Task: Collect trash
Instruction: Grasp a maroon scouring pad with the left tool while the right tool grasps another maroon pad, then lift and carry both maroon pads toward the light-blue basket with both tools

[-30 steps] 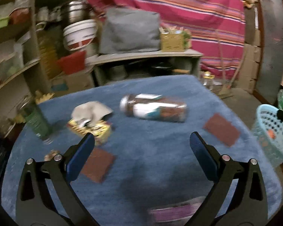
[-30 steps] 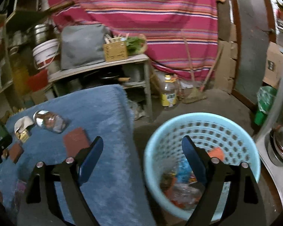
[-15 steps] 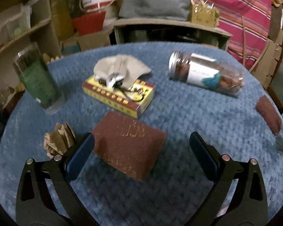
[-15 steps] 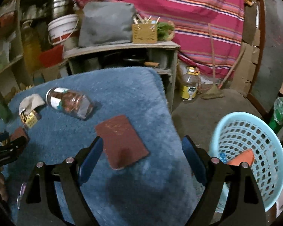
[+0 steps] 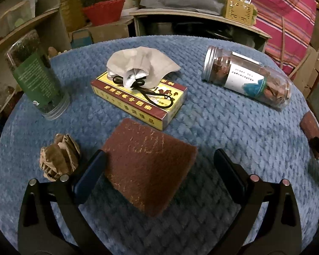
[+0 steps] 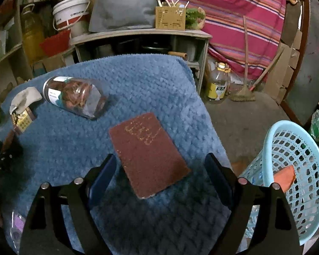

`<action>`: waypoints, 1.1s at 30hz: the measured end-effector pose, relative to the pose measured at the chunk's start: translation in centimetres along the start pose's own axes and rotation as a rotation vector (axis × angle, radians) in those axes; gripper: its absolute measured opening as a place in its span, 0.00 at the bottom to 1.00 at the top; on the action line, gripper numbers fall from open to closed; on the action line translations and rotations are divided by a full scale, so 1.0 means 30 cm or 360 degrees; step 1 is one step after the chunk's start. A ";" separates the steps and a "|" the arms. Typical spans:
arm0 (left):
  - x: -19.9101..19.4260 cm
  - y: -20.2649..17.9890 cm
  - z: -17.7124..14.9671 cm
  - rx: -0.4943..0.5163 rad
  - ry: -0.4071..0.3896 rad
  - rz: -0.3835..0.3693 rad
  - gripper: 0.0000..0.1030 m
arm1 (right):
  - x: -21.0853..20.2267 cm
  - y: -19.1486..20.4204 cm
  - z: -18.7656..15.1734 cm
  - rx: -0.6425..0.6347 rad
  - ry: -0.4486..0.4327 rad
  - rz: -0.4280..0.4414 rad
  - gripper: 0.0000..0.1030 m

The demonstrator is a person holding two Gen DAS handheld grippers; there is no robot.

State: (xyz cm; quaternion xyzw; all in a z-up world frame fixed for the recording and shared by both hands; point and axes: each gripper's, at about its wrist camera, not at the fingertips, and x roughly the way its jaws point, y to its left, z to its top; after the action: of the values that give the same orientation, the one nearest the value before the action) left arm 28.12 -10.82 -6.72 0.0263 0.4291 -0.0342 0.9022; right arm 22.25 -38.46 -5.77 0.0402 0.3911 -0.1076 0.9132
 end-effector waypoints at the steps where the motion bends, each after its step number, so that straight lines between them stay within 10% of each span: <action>1: -0.001 -0.008 -0.003 0.0009 0.0000 0.0016 0.94 | 0.010 0.000 0.001 0.0001 0.0016 -0.0001 0.81; 33: 0.071 0.068 0.037 -0.0221 0.0097 0.0067 0.86 | 0.075 -0.007 0.013 0.0056 0.0066 0.0089 0.73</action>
State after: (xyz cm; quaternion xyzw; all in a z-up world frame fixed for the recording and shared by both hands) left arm 30.50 -8.96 -7.64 -0.0263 0.4570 0.0156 0.8889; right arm 23.99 -39.10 -7.14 0.0694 0.4068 -0.0881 0.9066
